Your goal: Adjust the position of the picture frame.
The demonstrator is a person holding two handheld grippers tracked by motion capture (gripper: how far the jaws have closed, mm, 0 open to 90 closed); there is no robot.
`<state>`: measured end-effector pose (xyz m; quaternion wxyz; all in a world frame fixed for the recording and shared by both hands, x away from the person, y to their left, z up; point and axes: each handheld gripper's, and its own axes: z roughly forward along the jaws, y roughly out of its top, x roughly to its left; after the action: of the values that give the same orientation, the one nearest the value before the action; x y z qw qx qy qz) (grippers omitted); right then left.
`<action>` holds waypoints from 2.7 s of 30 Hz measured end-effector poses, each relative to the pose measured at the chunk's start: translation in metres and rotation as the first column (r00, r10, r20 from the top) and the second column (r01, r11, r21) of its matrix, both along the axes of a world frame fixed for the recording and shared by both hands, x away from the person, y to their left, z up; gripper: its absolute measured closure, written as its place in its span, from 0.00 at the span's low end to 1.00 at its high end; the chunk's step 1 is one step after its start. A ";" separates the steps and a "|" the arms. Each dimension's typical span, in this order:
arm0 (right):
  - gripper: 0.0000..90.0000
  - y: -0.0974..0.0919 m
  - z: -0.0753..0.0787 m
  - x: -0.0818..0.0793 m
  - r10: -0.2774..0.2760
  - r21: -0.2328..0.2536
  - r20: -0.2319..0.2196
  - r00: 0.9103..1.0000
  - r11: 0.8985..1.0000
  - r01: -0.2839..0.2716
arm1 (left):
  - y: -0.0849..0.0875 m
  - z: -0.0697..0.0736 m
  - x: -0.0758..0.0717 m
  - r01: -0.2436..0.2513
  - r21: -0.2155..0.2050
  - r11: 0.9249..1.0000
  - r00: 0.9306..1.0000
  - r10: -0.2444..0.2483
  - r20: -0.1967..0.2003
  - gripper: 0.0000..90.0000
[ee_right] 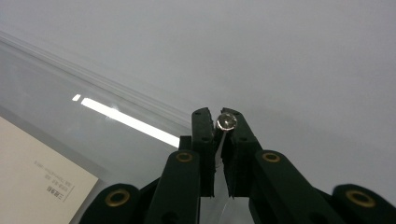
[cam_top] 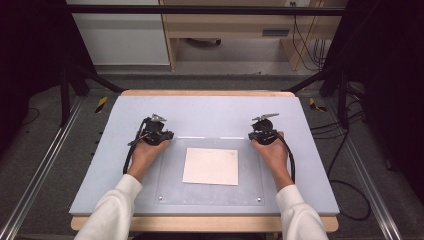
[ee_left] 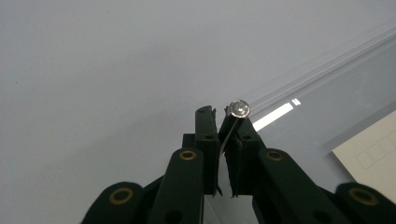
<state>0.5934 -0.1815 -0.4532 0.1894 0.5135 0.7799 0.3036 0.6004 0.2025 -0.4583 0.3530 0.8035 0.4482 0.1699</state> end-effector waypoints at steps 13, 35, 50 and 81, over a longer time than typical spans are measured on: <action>0.94 -0.001 -0.001 0.001 0.007 0.008 0.019 1.000 1.000 -0.007 | -0.004 0.001 -0.004 -0.052 0.015 0.999 0.999 0.052 0.015 0.93; 0.94 0.000 -0.006 0.001 0.008 0.011 0.028 1.000 1.000 -0.008 | -0.007 -0.002 -0.007 -0.085 0.037 0.996 0.996 0.084 0.027 0.94; 0.75 -0.005 -0.009 -0.005 -0.014 0.031 0.094 0.995 0.999 0.011 | -0.004 -0.005 -0.012 -0.112 -0.032 0.993 0.992 0.114 0.058 0.86; 0.84 -0.001 -0.001 -0.023 0.016 0.033 0.233 0.972 0.999 -0.025 | 0.002 -0.004 -0.028 -0.086 -0.063 0.994 0.968 0.099 0.230 0.81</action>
<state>0.5705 -0.1824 -0.4537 0.2671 0.4695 0.7521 0.3776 0.5724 0.2048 -0.4626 0.4157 0.7468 0.4450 0.2673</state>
